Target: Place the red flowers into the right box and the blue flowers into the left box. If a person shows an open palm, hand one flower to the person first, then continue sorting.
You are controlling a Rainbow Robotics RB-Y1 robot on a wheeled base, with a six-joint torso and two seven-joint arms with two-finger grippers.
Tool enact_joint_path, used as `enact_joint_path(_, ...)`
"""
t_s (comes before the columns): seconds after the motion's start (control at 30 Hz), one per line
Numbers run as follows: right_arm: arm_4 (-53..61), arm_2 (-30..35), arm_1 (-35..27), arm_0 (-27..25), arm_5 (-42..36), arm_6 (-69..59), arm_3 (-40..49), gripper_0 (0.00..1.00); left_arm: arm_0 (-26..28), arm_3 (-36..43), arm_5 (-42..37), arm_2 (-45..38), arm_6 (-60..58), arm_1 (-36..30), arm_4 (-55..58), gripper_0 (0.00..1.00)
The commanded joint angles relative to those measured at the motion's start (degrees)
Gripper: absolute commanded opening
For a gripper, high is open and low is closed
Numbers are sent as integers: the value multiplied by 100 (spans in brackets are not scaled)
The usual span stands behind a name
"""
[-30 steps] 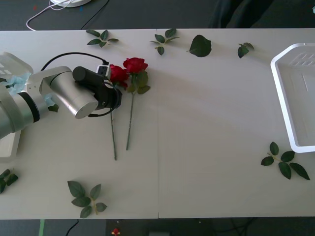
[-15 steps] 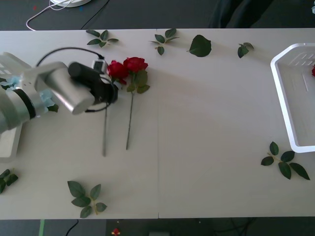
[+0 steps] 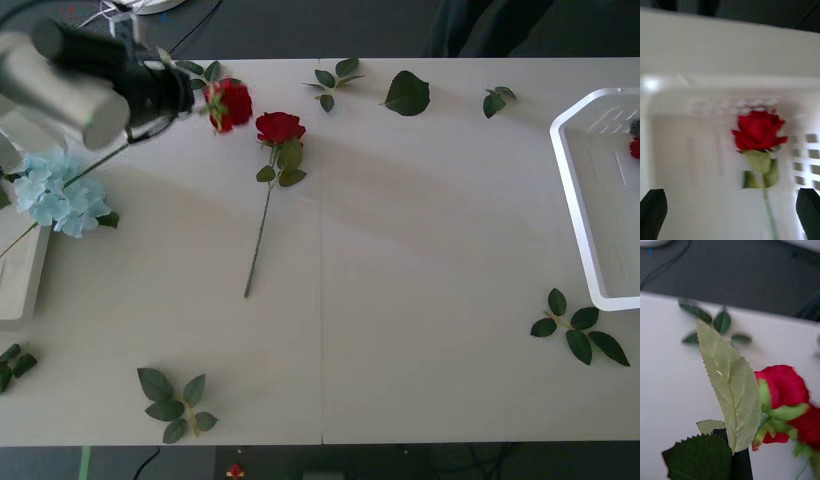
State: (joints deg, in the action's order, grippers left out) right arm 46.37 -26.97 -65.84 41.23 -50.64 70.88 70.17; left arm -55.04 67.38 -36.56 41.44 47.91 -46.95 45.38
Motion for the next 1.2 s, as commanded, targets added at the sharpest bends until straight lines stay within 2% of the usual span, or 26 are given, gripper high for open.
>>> enact_joint_path(0.03, 382, 1256, -254, -519, -446, 532, 937, 100, -244, 276, 70, -514, -239, -253, -55, 0)
enact_joint_path(0.2, 1076, 2302, 27, -1169, -648, 1209, 1816, 100, -244, 496, 70, -734, -274, -253, 121, 0)
enact_joint_path(0.4, 1744, 2908, 441, -1706, -648, 1947, 2827, 100, -244, 707, 79, -857, -309, -253, 419, 0)
enact_joint_path(0.73, 3212, 3049, 1056, -1837, -648, 2439, 3926, 100, -244, 707, 70, -892, -309, -262, 419, 0)
enact_joint_path(0.9, 4486, 3049, 1363, -1837, -648, 2615, 4049, 100, -244, 707, 70, -901, -309, -262, 419, 0)
enact_joint_path(1.2, 5576, 2759, 1715, -1846, -657, 2835, 4224, 100, -235, 707, 70, -892, -309, -262, 419, 0)
